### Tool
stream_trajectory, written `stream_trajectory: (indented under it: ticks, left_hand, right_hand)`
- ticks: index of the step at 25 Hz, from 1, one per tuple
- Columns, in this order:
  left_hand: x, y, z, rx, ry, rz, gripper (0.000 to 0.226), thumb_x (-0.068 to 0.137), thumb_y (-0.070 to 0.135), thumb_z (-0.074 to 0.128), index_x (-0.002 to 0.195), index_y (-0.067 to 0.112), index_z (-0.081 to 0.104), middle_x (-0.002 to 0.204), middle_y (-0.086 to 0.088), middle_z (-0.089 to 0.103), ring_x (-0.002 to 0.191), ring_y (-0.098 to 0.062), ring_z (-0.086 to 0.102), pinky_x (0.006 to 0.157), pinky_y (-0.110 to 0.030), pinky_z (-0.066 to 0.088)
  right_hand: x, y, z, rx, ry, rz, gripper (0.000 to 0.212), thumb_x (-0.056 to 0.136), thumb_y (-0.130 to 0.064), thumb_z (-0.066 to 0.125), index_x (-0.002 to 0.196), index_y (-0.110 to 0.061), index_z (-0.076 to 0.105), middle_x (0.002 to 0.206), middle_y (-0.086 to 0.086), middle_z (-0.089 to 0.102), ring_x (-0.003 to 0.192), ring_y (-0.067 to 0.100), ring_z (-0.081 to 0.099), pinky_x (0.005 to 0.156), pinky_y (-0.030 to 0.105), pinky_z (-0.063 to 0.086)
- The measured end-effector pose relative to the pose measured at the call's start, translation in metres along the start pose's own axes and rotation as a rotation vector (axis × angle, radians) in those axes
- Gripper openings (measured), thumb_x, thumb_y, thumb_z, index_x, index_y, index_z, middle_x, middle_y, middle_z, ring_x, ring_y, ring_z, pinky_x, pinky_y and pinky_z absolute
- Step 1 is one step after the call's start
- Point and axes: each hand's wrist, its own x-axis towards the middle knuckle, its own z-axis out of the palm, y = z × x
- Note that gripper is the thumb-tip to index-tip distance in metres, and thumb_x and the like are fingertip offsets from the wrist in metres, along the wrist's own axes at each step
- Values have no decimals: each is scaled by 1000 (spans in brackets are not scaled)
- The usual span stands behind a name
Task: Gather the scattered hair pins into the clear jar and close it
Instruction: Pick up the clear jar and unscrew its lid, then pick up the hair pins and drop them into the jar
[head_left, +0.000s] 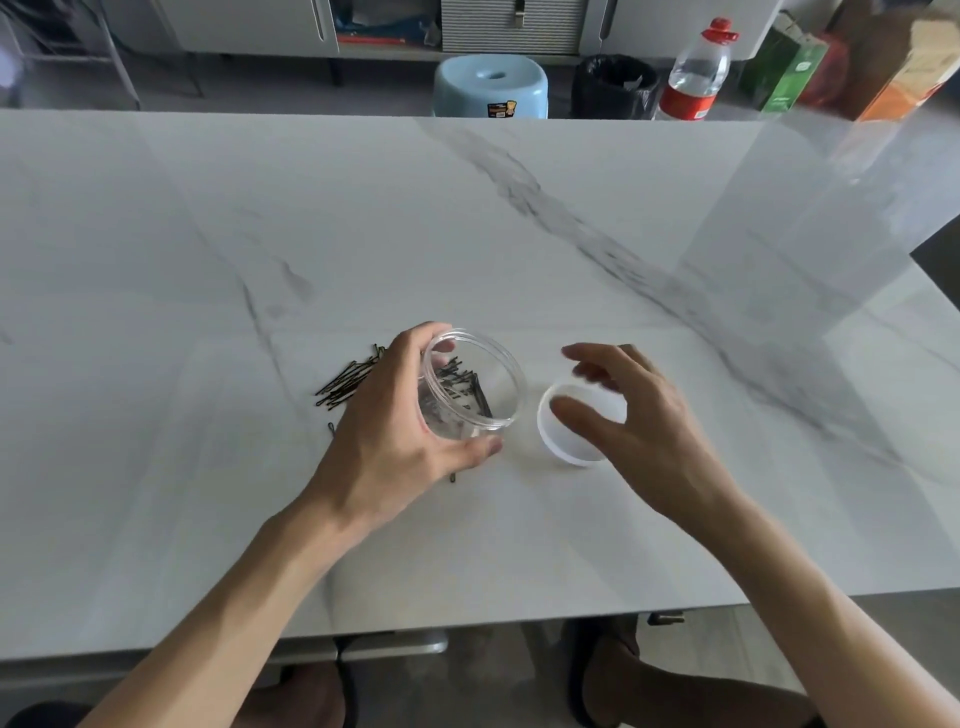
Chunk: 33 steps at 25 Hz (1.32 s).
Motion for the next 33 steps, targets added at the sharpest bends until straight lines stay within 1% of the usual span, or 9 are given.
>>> stream_trajectory:
  ticks: [3,5,7,13,20,23,27,31,33]
  left_hand:
    - [-3,4,1,-20,-34,1,94,59,37,86,138,33,36,130,13,53,124,3,48,97,-33,49]
    - [-3,3,-4,-75,-9,-36,102,55,36,91,139,33,34,130,12,53,123,4,50,94,-28,51]
    - [-2,1,-9,-80,49,-71,104,49,40,93,137,32,37,128,11,55,121,4,52,93,-18,47]
    - [13,-16,-40,1,313,-127,90,54,36,92,129,28,43,125,10,55,119,-2,51,88,-2,34]
    - [18,-32,-63,-51,358,-206,89,55,40,91,129,29,44,125,10,57,117,-7,54,94,-23,41]
    - [16,-36,-66,-26,340,-199,90,55,42,90,131,30,43,125,11,56,118,-6,53,94,-25,41]
    - [13,-35,-65,10,309,-177,89,55,43,89,131,30,42,127,11,55,119,-5,52,93,-23,40]
    - [10,-31,-62,92,286,-133,93,55,42,89,133,28,40,130,9,54,121,-6,50,94,-21,38]
    - [9,-30,-59,129,266,-124,95,55,42,89,135,27,39,131,8,54,121,-6,49,96,-22,38]
  right_hand:
    - [2,-26,19,200,2,-18,22,90,-26,61,112,-22,66,70,-1,67,69,12,66,72,39,54]
    - [6,-38,32,270,13,13,22,92,-23,59,111,-21,67,65,-1,65,66,13,66,72,43,55]
    - [14,-45,35,322,16,33,20,93,-20,55,107,-20,70,65,-2,65,65,13,65,68,36,53]
    - [46,-39,50,-406,7,134,15,83,-38,63,84,-25,70,83,-2,69,78,25,63,66,35,51]
    - [59,-44,71,-627,-79,156,7,72,-17,62,70,-14,67,71,8,63,66,35,57,58,33,42]
    - [58,-45,77,-719,-74,116,18,73,-9,54,59,-14,43,55,5,40,50,32,33,51,33,31]
    - [55,-45,78,-703,-91,122,20,80,-9,50,62,-14,41,56,6,39,49,31,34,50,33,28]
    - [61,-43,69,-451,-13,135,15,89,-15,44,90,-11,59,83,10,65,80,36,58,64,39,49]
    - [64,-43,68,-313,29,106,14,89,-13,49,91,-13,62,83,6,69,82,30,62,70,41,53]
